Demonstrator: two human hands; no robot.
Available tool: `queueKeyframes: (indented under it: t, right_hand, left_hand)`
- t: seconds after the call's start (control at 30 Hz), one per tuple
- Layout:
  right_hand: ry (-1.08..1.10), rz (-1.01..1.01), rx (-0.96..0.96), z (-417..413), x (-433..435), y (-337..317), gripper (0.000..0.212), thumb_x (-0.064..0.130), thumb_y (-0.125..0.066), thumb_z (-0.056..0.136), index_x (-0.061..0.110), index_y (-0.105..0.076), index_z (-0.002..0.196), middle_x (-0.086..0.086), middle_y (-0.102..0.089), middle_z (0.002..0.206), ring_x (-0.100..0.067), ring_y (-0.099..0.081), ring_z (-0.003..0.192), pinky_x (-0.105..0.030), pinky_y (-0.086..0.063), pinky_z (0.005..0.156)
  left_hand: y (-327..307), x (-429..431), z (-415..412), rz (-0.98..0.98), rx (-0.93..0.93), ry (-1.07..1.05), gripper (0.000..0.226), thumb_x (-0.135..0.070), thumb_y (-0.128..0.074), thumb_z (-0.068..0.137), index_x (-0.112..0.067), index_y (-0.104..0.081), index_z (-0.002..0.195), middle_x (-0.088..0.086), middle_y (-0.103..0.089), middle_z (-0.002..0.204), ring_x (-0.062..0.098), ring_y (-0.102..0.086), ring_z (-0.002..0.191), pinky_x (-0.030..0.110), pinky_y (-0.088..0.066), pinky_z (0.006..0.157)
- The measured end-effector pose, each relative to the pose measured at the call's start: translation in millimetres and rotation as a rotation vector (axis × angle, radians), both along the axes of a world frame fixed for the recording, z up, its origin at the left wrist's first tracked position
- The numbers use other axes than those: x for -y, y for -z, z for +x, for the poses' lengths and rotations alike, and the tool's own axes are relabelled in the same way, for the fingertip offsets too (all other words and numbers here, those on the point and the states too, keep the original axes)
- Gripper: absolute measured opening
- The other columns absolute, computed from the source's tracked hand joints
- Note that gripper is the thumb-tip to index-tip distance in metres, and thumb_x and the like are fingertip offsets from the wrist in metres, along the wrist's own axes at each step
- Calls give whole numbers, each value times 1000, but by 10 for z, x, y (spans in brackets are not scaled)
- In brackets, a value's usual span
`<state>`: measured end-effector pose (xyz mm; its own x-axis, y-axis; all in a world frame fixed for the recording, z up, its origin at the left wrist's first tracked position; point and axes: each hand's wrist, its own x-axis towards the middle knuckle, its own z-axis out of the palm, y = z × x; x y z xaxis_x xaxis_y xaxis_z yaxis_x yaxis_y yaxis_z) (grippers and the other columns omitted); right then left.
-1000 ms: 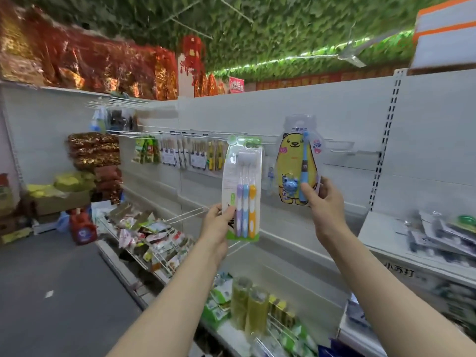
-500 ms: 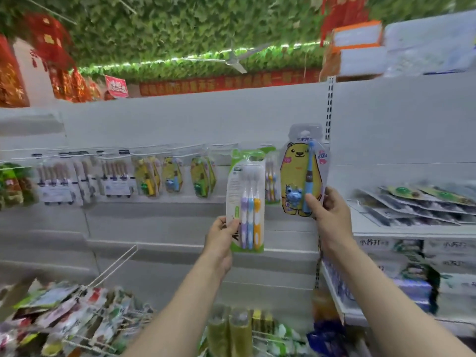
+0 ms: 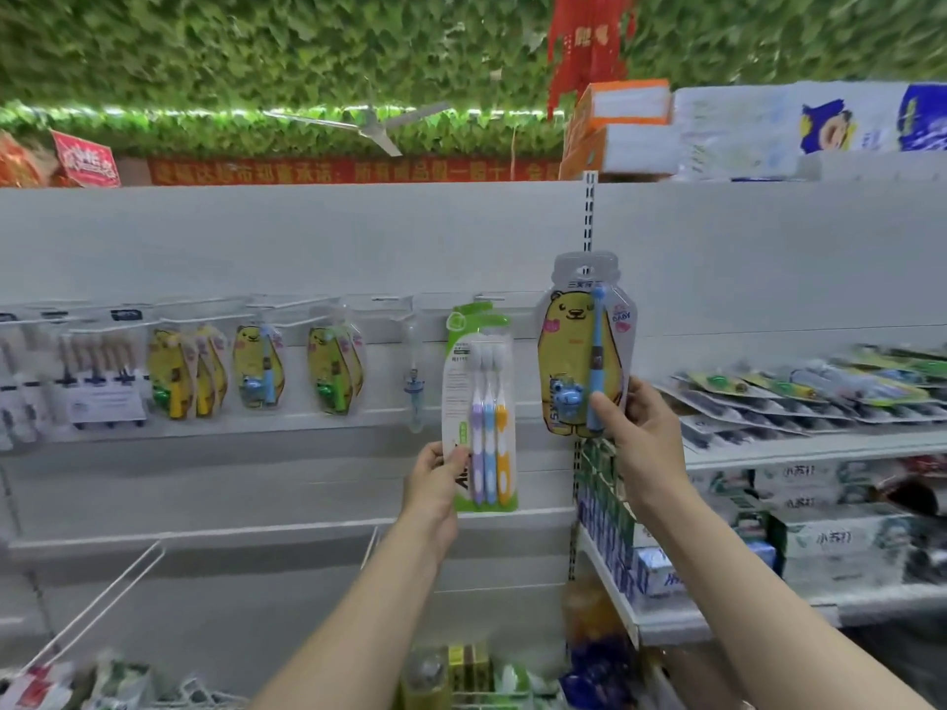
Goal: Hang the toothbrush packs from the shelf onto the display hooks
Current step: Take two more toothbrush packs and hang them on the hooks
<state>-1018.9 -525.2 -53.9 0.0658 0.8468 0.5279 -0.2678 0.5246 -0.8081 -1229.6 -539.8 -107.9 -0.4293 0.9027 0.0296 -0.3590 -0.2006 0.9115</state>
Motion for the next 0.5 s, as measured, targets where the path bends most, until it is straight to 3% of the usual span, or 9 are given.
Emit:
queueKeyframes:
  t: [0.13,0.33,0.5]
  right_hand:
    - [-23,4,3,-4,-85,15,28,6,-65,93,8,-63,120,-8,-74,110,-22,-71,100,-29,-57,80]
    - [-61,16,-15,10,-192,-6,22,5,-64,93,18,-66,110,1,-76,100,-14,-73,93,-23,-57,75]
    - [-87,6,-23,21,-290,15,23,6,-65,93,16,-65,113,-4,-76,105,-19,-72,98,-27,-58,80]
  left_hand:
    - [-43,-188,9,27,4,0,11,-5,-58,97,-12,-59,89,7,-71,87,18,-67,75,35,-53,66]
    - [-5,-391,30,33,35,22,11,-6,-56,98,-11,-59,89,10,-71,88,23,-68,78,42,-56,74]
    - [27,-497,22,86,57,-1,11,-6,-56,98,-12,-62,91,6,-72,89,21,-67,81,44,-54,82]
